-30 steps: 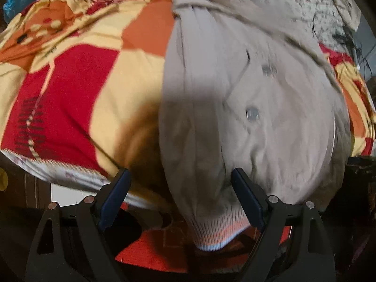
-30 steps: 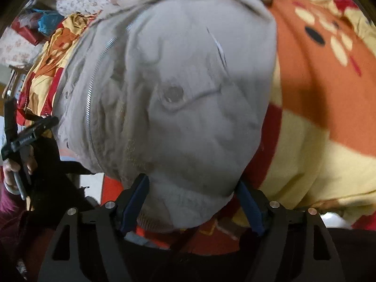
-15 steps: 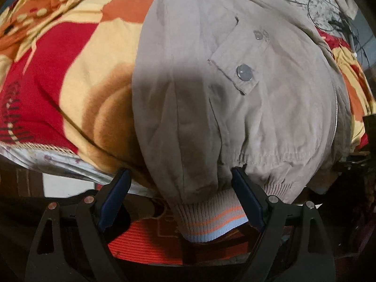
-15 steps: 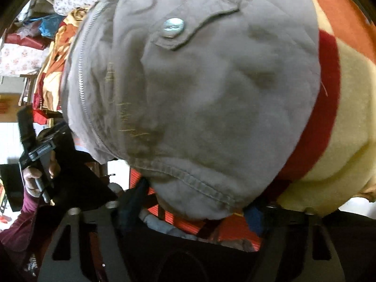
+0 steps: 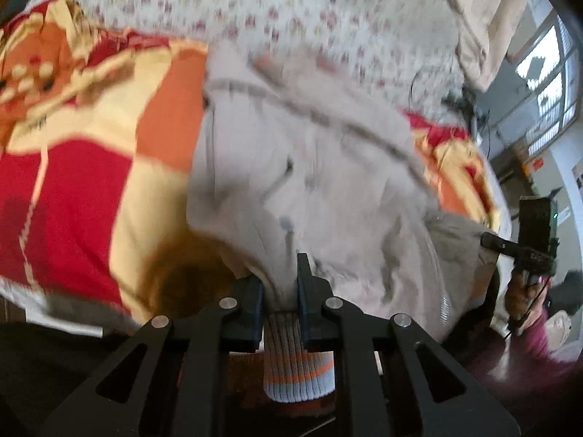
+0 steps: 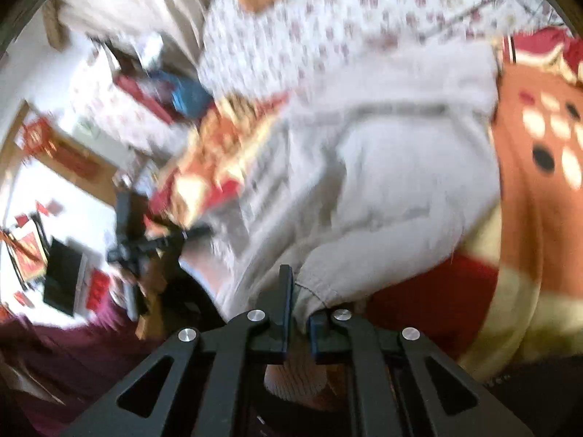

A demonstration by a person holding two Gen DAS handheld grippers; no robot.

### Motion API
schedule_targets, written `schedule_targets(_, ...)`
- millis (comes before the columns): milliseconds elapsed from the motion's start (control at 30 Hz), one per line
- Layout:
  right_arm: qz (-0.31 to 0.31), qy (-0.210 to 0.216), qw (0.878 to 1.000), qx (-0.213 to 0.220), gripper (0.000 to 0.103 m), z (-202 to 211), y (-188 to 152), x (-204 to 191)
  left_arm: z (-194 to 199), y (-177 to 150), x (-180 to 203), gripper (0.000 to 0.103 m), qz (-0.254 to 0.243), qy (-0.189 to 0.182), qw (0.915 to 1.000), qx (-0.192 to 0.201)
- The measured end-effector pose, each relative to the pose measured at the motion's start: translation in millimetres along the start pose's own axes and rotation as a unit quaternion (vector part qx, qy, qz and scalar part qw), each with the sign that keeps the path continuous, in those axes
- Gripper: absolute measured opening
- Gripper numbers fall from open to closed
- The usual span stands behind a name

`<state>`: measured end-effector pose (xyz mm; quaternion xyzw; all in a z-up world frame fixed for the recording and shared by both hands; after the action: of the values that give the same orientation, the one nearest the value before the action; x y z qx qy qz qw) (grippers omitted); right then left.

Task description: Fold large clothes

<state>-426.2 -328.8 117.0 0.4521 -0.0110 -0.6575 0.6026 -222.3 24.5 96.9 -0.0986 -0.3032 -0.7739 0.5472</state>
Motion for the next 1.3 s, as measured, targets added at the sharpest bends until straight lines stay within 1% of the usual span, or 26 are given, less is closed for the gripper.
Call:
schedule_targets(133,-0.024,-0.011,0.996,0.081,0.003,16.7,41.5,22.9,3.3,52.2,10.7,0.012,0.007,-0.013,0.9985,0.053)
schedule_targets(167,-0.029,-0.017,0.995,0.092,0.003,10.1,47.8,19.0,3.6,63.0,11.3,0.012,0.006,-0.015,0.9979,0.063)
schedule_targets(233,-0.036,-0.043,0.991,0.121,0.002,17.9,73.6,39.5,-0.6,93.1,21.4,0.012,0.007,-0.020,0.9962,0.084)
schedule_targets(300,-0.056,-0.051,0.987,0.143,0.002,19.0,94.6,62.0,-14.5,124.6,30.3,0.011,0.018,-0.024,0.9945,0.100)
schedule_targets(367,-0.072,-0.073,0.981,0.163,0.002,16.1,114.3,83.4,-30.4,153.8,36.5,0.011,0.023,-0.014,0.9927,0.118)
schedule_targets(400,-0.087,-0.073,0.979,0.168,0.002,12.2,126.4,95.9,-41.8,170.0,41.7,0.011,0.023,-0.006,0.9923,0.121)
schedule_targets(467,-0.096,-0.095,0.977,0.165,0.002,-0.8,146.2,117.3,-68.7,198.4,46.4,0.011,0.031,0.010,0.9918,0.123)
schedule_targets(533,-0.108,-0.114,0.976,0.151,0.002,-17.4,164.7,142.4,-97.2,220.6,47.7,0.011,0.032,0.039,0.9909,0.125)
schedule_targets(567,-0.109,-0.132,0.975,0.143,0.002,-27.2,172.8,153.8,-113.0,230.5,44.8,0.011,0.039,0.050,0.9901,0.125)
schedule_targets(600,-0.120,-0.142,0.973,0.137,0.002,-39.6,179.4,168.4,-126.1,236.8,40.4,0.011,0.045,0.056,0.9904,0.118)
schedule_targets(633,-0.137,-0.138,0.972,0.135,0.003,-47.6,181.2,181.7,-143.2,245.3,34.7,0.013,0.051,0.063,0.9909,0.108)
schedule_targets(667,-0.159,-0.136,0.969,0.133,0.009,-58.7,184.7,199.1,-154.7,250.4,26.8,0.014,0.062,0.070,0.9901,0.105)
schedule_targets(700,-0.171,-0.136,0.967,0.129,0.009,-63.0,184.7,208.7,-161.0,252.1,22.1,0.017,0.069,0.070,0.9900,0.101)
schedule_targets(767,-0.189,-0.121,0.965,0.134,0.018,-63.6,184.4,221.0,-168.3,255.4,16.2,0.023,0.068,0.060,0.9922,0.086)
schedule_targets(800,-0.186,-0.119,0.964,0.145,0.023,-56.6,182.7,219.1,-165.2,254.7,14.7,0.041,0.066,0.065,0.9921,0.085)
schedule_targets(833,-0.180,-0.125,0.964,0.150,0.032,-50.6,181.4,214.0,-159.5,253.0,15.2,0.058,0.062,0.072,0.9915,0.089)
schedule_targets(867,-0.169,-0.136,0.964,0.154,0.040,-43.0,179.7,206.7,-147.0,249.0,14.9,0.062,0.055,0.073,0.9906,0.102)
schedule_targets(933,-0.140,-0.165,0.964,0.153,0.044,-27.2,173.9,186.6,-129.0,242.7,18.7,0.066,0.042,0.081,0.9893,0.114)
schedule_targets(967,-0.129,-0.166,0.966,0.150,0.044,-25.6,173.0,181.2,-117.5,234.8,21.4,0.067,0.026,0.096,0.9878,0.120)
schedule_targets(1033,-0.082,-0.149,0.978,0.124,0.043,-30.2,168.0,159.2,-110.4,226.0,27.1,0.068,0.004,0.116,0.9857,0.122)
schedule_targets(1067,-0.066,-0.150,0.981,0.103,0.043,-37.5,167.2,152.8,-107.9,216.0,29.2,0.068,-0.009,0.123,0.9850,0.120)
schedule_targets(1133,-0.029,-0.157,0.986,0.036,0.042,-67.1,165.3,142.1,-112.8,206.0,30.5,0.069,-0.018,0.127,0.9855,0.111)
schedule_targets(1200,-0.018,-0.150,0.988,-0.001,0.042,-93.7,167.3,143.0,-124.2,198.7,27.1,0.069,-0.016,0.131,0.9867,0.095)
schedule_targets(1233,-0.022,-0.153,0.988,-0.015,0.042,-107.6,171.5,148.3,-134.0,198.2,23.0,0.070,-0.012,0.141,0.9862,0.087)
schedule_targets(1267,-0.025,-0.155,0.988,-0.018,0.042,-114.3,175.2,152.3,-140.5,200.6,19.6,0.070,-0.008,0.149,0.9852,0.084)
schedule_targets(1300,-0.030,-0.159,0.987,-0.011,0.042,-124.5,187.7,160.6,-148.2,204.8,14.9,0.070,-0.001,0.161,0.9830,0.088)
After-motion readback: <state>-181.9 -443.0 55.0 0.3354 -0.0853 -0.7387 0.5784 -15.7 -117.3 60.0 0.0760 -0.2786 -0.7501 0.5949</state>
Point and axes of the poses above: each gripper's, at about its wrist camera, not at the fingertips, and z roughly against the way its jaws point, x to its right, y to its top, the point moved 2 cm from there along -z, roughly the way its jaws point, and after that the axes turned 11 degrees about z, right-handed, at the moved point
